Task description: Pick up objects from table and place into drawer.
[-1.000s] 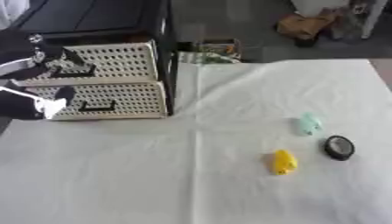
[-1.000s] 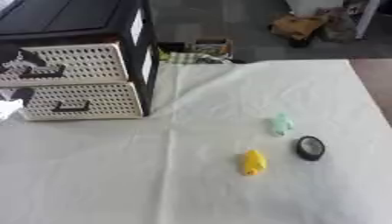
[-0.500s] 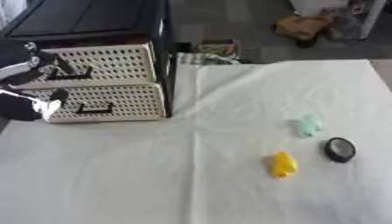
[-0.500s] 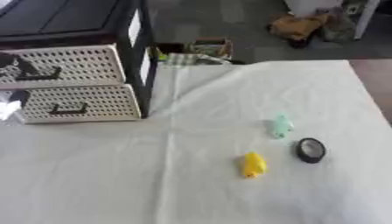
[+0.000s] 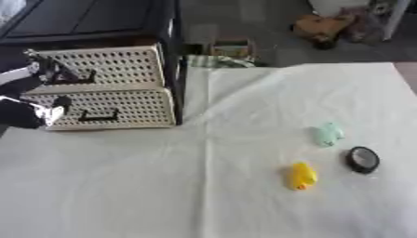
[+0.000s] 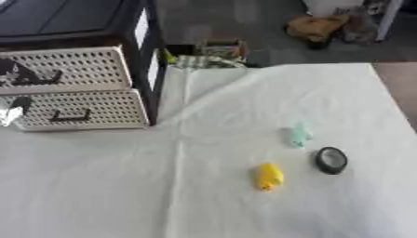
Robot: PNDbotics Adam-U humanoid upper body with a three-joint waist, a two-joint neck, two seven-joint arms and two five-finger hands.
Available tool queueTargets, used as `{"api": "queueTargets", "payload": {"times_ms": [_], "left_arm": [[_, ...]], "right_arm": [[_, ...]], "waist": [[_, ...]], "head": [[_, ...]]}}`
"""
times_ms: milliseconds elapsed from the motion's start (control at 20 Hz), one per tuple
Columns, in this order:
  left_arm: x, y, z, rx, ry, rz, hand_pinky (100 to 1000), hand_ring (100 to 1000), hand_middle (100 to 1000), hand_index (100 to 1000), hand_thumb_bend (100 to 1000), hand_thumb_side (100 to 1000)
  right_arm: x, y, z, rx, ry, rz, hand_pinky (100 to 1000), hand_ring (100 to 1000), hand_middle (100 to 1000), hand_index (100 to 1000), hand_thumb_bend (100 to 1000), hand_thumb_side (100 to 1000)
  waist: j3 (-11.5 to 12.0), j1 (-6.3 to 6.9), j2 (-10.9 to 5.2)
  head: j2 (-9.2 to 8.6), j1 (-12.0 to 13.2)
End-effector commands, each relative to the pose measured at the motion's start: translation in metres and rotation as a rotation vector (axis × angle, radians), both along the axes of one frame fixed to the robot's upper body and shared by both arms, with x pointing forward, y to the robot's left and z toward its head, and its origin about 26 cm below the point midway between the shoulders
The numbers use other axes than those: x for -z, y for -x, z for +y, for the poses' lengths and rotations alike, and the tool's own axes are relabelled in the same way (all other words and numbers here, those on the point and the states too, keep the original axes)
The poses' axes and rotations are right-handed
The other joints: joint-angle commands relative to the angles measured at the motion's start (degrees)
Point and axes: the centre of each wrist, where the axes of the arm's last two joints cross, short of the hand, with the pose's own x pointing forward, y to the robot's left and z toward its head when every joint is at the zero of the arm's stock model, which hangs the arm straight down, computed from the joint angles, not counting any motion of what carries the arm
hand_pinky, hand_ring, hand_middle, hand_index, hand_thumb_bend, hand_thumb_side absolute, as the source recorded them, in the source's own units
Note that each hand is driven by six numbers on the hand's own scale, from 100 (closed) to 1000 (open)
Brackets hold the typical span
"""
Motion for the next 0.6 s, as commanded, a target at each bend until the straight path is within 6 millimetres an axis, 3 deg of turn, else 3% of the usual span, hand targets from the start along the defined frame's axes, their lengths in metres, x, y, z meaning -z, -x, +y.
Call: {"api": "queueTargets", "payload": {"times_ms": [50,600], "left_arm": [[-0.0147,0.0048,0.0038,-0.011,0.004,-0.05,100,100,100,858,105,408],[-0.0174,0.0024,0.0086,-0.019,0.047,-0.086,100,100,100,888,105,408]], "right_arm": [[-0.0072,0.0022,-0.0004,0.001,0.024,-0.022,738,683,387,818,403,980],[-0.0074,0.0018,0.0003,-0.002,0.022,-0.024,738,684,384,817,409,977]], "waist": [[0.0,-0.14,-0.91],[-0.33,-0.06,-0.29]], "head": [[-0.88,0.26],[-1.81,0.34]]}}
